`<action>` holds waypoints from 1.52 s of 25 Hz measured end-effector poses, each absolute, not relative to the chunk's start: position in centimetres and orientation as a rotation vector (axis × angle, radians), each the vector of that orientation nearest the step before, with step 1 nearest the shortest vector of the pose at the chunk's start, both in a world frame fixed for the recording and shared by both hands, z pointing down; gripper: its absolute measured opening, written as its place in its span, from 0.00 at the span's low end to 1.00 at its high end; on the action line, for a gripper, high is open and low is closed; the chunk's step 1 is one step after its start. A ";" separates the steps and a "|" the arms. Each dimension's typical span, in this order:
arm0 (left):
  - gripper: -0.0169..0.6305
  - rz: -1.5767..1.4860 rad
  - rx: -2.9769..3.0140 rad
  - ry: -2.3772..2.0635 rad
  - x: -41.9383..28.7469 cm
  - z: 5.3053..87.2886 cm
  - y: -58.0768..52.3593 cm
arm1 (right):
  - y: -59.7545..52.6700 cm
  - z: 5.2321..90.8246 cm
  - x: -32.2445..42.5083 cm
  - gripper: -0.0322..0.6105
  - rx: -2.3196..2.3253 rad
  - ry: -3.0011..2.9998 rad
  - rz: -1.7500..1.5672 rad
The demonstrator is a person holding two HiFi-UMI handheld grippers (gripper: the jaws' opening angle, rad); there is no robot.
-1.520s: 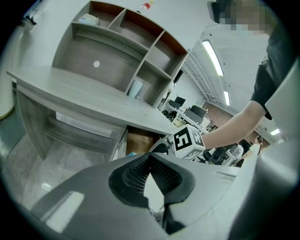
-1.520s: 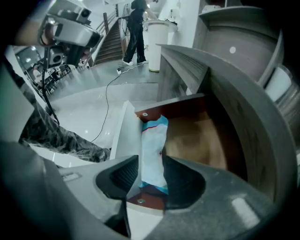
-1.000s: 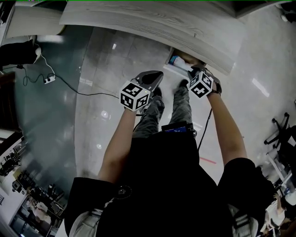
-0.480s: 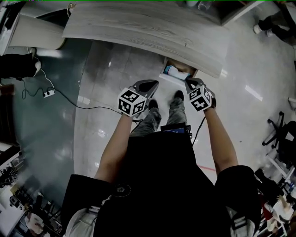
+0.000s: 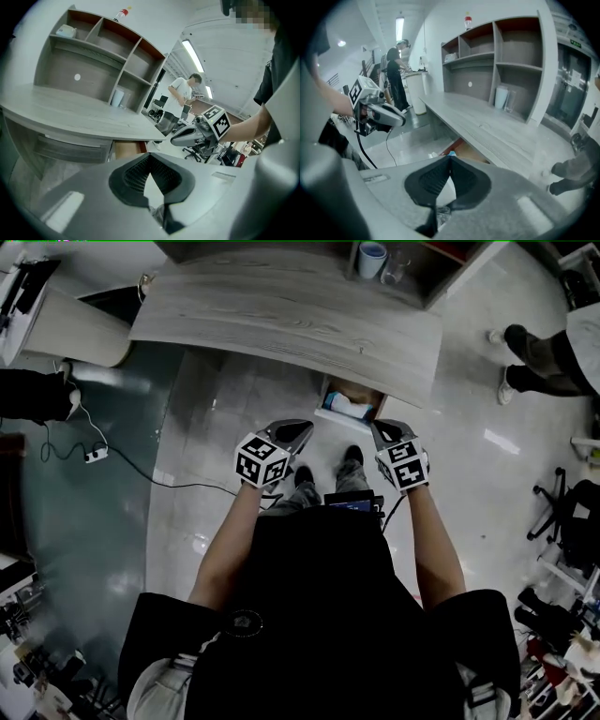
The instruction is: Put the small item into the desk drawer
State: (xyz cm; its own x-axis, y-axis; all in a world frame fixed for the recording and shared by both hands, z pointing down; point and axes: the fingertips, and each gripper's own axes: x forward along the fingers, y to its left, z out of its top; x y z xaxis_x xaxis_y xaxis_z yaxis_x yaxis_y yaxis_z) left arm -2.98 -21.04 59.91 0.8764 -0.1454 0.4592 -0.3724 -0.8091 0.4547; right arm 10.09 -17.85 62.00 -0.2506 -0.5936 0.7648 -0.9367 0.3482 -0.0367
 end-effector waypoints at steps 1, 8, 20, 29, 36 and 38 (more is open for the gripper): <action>0.03 0.554 2.500 -0.369 -3.0 59.8 -21.0 | -17.7 61.5 10.2 0.05 1.359 -1.958 0.676; 0.03 0.540 2.538 -0.330 -3.3 58.6 -21.0 | -16.0 59.4 10.9 0.05 1.534 -1.974 0.751; 0.03 0.497 2.528 -0.244 -3.8 57.8 -19.1 | -11.8 56.5 10.1 0.05 1.691 -1.955 0.777; 0.03 0.552 2.507 -0.205 -3.2 58.8 -16.7 | -10.0 55.9 11.0 0.05 1.729 -1.960 0.786; 0.03 0.623 2.527 -0.198 -1.5 58.5 -14.7 | -7.3 55.7 12.8 0.05 1.777 -1.990 0.821; 0.03 0.639 2.535 -0.193 -0.9 58.3 -13.8 | -6.5 55.7 13.3 0.05 1.781 -2.007 0.825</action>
